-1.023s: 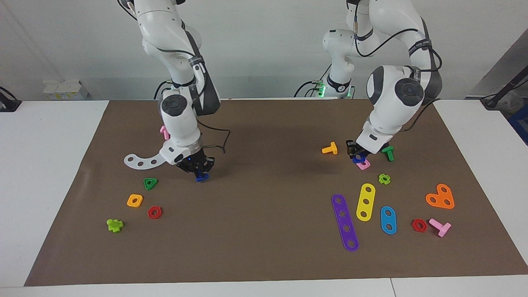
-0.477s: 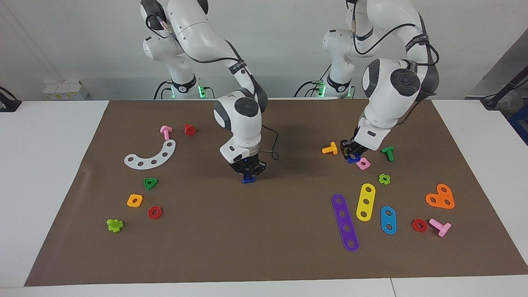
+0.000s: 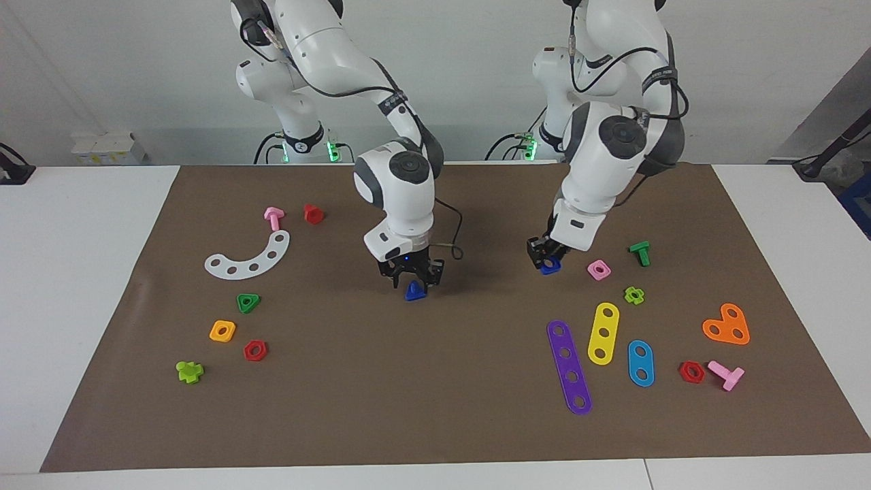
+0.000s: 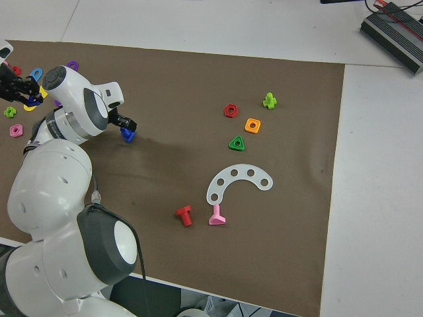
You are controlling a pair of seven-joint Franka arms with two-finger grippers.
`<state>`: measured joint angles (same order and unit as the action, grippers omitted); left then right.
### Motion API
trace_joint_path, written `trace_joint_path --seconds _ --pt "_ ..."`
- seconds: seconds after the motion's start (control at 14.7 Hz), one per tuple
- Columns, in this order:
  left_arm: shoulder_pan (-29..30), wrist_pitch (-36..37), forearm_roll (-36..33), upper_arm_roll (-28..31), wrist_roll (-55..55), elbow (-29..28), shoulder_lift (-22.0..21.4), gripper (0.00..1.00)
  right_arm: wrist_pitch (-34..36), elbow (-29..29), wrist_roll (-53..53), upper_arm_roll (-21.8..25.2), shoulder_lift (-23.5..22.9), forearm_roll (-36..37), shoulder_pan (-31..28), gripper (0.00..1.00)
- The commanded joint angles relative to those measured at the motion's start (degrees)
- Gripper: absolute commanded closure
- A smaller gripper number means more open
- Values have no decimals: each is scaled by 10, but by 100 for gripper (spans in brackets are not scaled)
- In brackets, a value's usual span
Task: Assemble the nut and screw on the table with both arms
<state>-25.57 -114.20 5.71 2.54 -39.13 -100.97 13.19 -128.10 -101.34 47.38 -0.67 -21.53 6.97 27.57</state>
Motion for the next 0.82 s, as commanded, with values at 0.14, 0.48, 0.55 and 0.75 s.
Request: trace_joint_path --seconds 0.14,0.48,0.55,0.75 --pt "-69 -31 7 7 -137 64 79 100 65 -21 -83 -6 102 -3 -100 0" --pt "-123 -62 46 7 -213 135 154 100 111 -21 -213 -7 163 -29 -200 0" --pt "-127 -64 54 7 -221 145 159 100 134 -16 -244 -7 175 -37 -218 0" --pt "-156 -88 70 6 -239 146 165 100 190 -4 -306 -3 208 -65 -242 0"
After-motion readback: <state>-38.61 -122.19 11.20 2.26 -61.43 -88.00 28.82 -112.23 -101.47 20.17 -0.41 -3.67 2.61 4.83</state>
